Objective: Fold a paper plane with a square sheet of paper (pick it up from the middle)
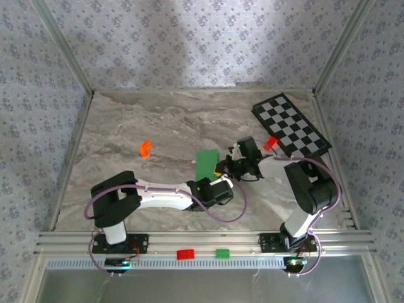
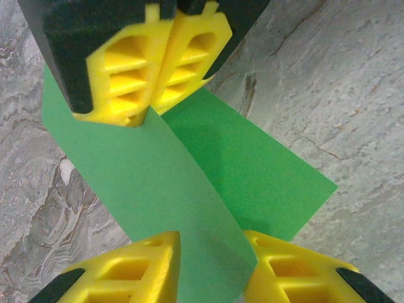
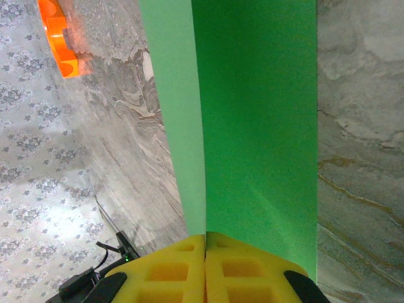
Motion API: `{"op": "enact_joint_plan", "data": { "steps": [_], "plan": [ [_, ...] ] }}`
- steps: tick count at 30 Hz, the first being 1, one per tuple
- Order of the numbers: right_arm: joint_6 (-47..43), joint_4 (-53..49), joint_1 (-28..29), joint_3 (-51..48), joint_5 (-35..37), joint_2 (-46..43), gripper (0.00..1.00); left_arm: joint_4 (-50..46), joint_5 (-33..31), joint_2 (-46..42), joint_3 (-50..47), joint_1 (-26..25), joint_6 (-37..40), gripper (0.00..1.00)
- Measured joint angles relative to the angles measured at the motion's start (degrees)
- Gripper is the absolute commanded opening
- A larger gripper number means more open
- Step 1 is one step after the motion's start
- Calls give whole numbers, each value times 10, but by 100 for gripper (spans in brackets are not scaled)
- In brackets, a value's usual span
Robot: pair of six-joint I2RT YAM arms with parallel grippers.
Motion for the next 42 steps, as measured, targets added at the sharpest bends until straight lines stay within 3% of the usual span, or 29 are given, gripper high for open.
{"op": "enact_joint_plan", "data": {
  "steps": [7,16,22,25,34,38,42],
  "plan": [
    [0,0,0,0,0,0,10,5,11,0,0,0,3,25],
    [0,0,0,0,0,0,16,6,24,0,0,1,5,2],
    [-5,-7,-9,-9,14,-33,38,3,65,-3,0,24,-3,0],
    [-13,-33,-28,-19,40,-82,44,2,119,-21,0,52,-22,0],
    [-41,-125,-110,-75,129,-235,46,111,394,-105,-45,221,-154,0],
    [-45,-134,-112,-100,139,-258,45,145,474,-103,-55,244,-200,0],
    [-45,-133,-101,-115,145,-262,43,166,515,-96,-55,245,-229,1]
  ]
}}
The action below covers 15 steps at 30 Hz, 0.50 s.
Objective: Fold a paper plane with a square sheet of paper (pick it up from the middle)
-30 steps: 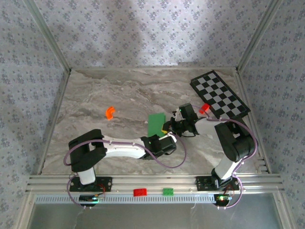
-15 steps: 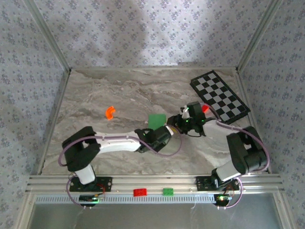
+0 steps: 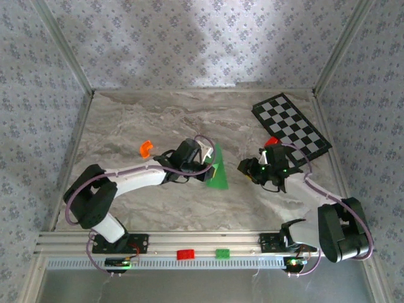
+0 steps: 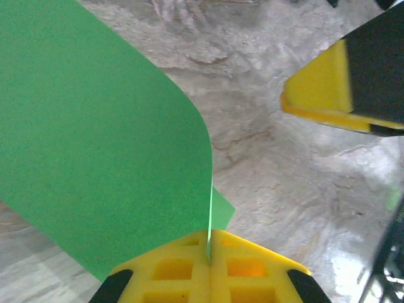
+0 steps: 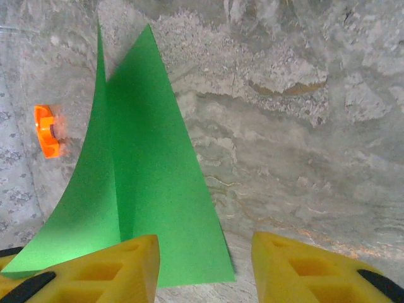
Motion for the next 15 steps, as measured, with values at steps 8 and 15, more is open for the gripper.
{"op": "enact_joint_plan", "data": {
  "steps": [8,15],
  "plan": [
    [4,19,48,-3,10,4,20,-7,20,52,17,-4,-40,6],
    [27,55,81,-17,28,20,15,-26,22,91,73,-35,-56,10]
  ]
}}
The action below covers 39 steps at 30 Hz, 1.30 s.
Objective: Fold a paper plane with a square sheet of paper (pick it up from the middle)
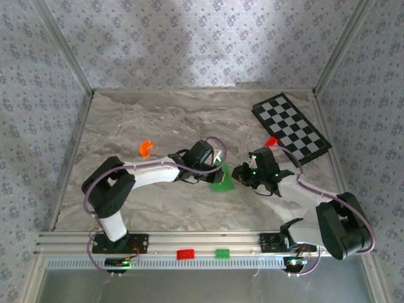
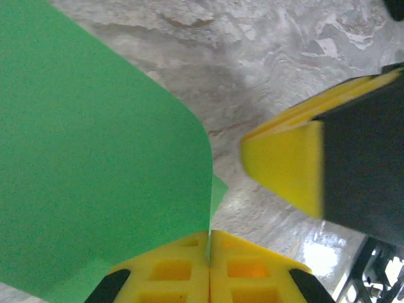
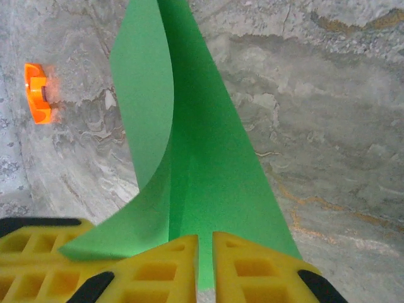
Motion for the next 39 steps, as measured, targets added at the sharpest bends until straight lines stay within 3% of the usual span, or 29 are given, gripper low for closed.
{"op": "enact_joint_plan", "data": {
  "steps": [14,26,29,33,39],
  "plan": [
    [32,67,5,-16,-28,80,9,-1,-9,15,10,-8,-8,19],
    [36,101,12,-16,-47,98,12,-14,-30,29,17,-8,24,4],
    [43,102,12,-16,-48,98,16,-14,-31,29,17,-8,26,3],
    [59,100,-7,-18,-45,96,36,-14,-31,28,16,-8,32,2],
    [78,96,-29,-17,-58,78,53,-16,-31,1,0,-13,53,2]
  ]
}}
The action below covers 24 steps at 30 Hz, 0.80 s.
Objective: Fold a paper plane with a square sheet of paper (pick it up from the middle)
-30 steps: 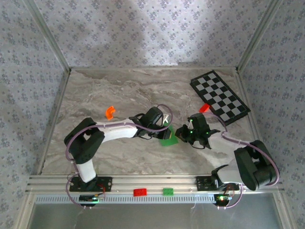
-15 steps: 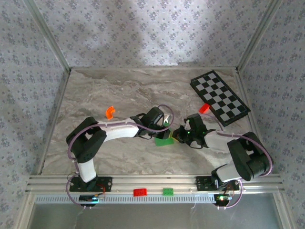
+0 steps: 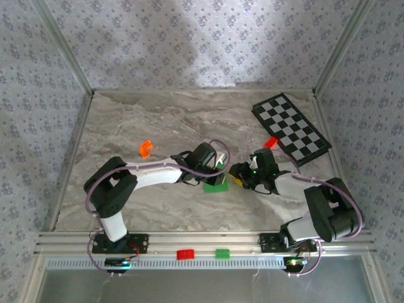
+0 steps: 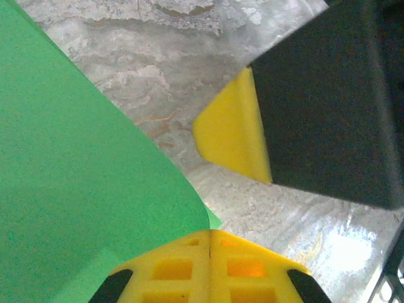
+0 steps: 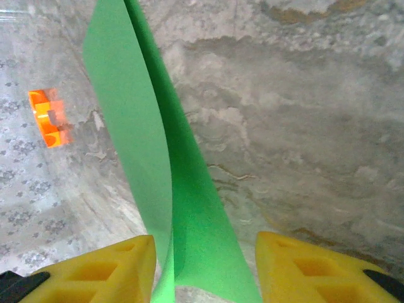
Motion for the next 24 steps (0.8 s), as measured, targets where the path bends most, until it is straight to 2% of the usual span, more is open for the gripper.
{"op": "enact_joint_plan", "data": {
  "steps": [10,16,21,24],
  "plan": [
    [12,-35,14,63,-32,32,54,-24,-5,-30,-7,-8,55,3],
    [2,-65,24,100,-54,77,45,-68,-27,-30,15,-26,95,4],
    [-24,-91,26,129,-73,107,29,-84,-39,-30,19,-28,117,5],
    [-34,-104,26,139,-82,117,25,-95,-46,-30,19,-28,127,5]
  ]
}}
